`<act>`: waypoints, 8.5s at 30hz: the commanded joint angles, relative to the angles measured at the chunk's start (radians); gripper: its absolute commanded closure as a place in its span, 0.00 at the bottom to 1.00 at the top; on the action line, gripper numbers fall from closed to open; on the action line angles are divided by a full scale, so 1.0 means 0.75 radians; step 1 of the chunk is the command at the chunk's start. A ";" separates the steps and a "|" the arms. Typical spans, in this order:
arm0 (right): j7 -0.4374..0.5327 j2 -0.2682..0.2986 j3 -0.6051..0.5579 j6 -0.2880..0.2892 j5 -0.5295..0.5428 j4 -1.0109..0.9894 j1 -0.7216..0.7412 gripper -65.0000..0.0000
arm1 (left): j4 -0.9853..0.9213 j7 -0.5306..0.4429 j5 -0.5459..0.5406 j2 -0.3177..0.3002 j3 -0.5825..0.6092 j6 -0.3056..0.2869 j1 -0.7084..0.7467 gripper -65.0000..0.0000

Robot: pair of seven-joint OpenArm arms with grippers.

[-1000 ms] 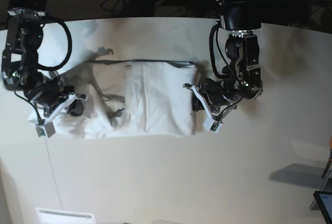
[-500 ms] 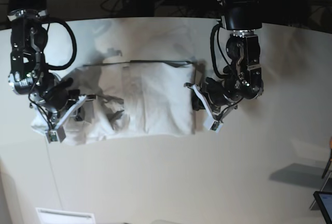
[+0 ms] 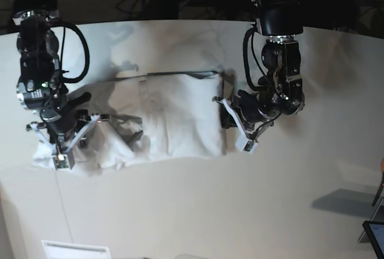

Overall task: Fold the T-shirt properly
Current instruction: 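Fold the end held by the right gripper over toward the left gripper, then release the fabric with both grippers and lift the left gripper away, then press and smooth the folded shirt with the right gripper, then move the left gripper down onto the shirt's collar edge, then press the folded shirt with both grippers to flatten the layers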

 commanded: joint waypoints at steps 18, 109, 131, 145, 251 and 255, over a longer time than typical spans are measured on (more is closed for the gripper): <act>0.008 -0.195 -0.489 -0.056 -0.679 0.023 0.022 1.00 | -0.118 0.016 0.003 0.055 0.081 -0.003 -0.134 1.00; 0.474 -0.526 -0.563 -0.084 -0.532 -0.139 0.108 1.00 | 0.624 0.117 0.007 -0.267 -0.547 -0.029 0.369 1.00; 0.834 -0.489 -0.504 -0.078 -0.196 -0.767 0.216 1.00 | 0.677 0.115 0.001 -0.260 -0.635 -0.029 0.469 1.00; 0.758 -0.475 -0.590 -0.087 -0.201 -0.572 0.180 1.00 | 0.671 0.113 -0.001 -0.256 -0.635 -0.029 0.465 1.00; 0.670 -0.226 -0.205 -0.080 -0.196 -0.497 0.120 1.00 | 0.381 -0.295 0.247 0.151 0.318 0.042 0.107 1.00; 0.673 -0.226 -0.203 -0.080 -0.199 -0.488 0.118 1.00 | 0.321 -0.297 0.396 0.169 0.239 0.042 0.134 1.00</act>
